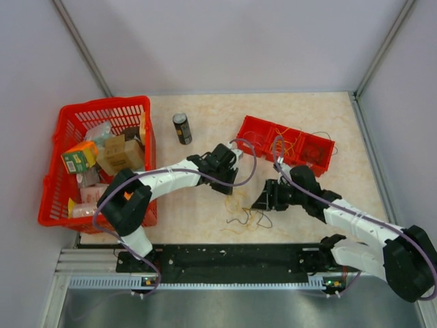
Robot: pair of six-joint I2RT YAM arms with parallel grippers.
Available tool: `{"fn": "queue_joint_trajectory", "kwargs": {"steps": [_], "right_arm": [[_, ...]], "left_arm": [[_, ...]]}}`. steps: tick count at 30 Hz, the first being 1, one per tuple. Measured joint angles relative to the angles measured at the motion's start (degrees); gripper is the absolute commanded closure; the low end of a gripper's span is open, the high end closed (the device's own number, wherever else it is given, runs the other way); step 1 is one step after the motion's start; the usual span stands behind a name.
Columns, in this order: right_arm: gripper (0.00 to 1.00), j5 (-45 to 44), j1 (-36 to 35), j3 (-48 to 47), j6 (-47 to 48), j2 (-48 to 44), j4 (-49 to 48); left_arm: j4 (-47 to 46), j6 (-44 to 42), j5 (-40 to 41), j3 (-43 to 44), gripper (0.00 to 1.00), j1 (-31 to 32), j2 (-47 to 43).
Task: Untangle the cables
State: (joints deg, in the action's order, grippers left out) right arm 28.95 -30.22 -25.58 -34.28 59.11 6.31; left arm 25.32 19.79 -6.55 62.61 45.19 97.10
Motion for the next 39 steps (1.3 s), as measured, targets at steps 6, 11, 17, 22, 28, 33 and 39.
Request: {"fn": "queue_joint_trajectory", "kwargs": {"steps": [6,11,17,22,28,33,39], "right_arm": [[0.44,-0.5,-5.7,2.3,-4.5,6.1,-8.3],[0.63,-4.7,-6.4,2.3,-7.5,11.3,-12.0],[0.64,-11.2,-6.4,2.3,-9.9,12.6,-12.5],[0.57,-14.3,-6.4,1.0,-8.8,12.4,-9.9],[0.29,-13.4,-6.4,-2.4,-4.2,11.3,-6.9],[0.25,-7.9,-6.4,-6.6,-0.6,4.3,-6.4],[0.22,-0.5,-6.6,-11.6,-2.3,-2.4,-15.3]], "left_arm": [[1.9,0.0,0.0,-0.2,1.0,0.0,-5.0],[5.0,0.0,0.0,1.4,1.0,0.0,-19.8],[6.6,0.2,0.3,7.8,1.0,0.0,-36.5],[4.7,2.2,3.3,9.5,1.0,0.0,-50.6],[2.1,4.0,4.5,12.8,1.0,0.0,-55.4],[1.6,6.1,4.0,9.6,1.0,0.0,-51.5],[1.2,9.5,1.4,1.6,1.0,0.0,-47.0]]}}
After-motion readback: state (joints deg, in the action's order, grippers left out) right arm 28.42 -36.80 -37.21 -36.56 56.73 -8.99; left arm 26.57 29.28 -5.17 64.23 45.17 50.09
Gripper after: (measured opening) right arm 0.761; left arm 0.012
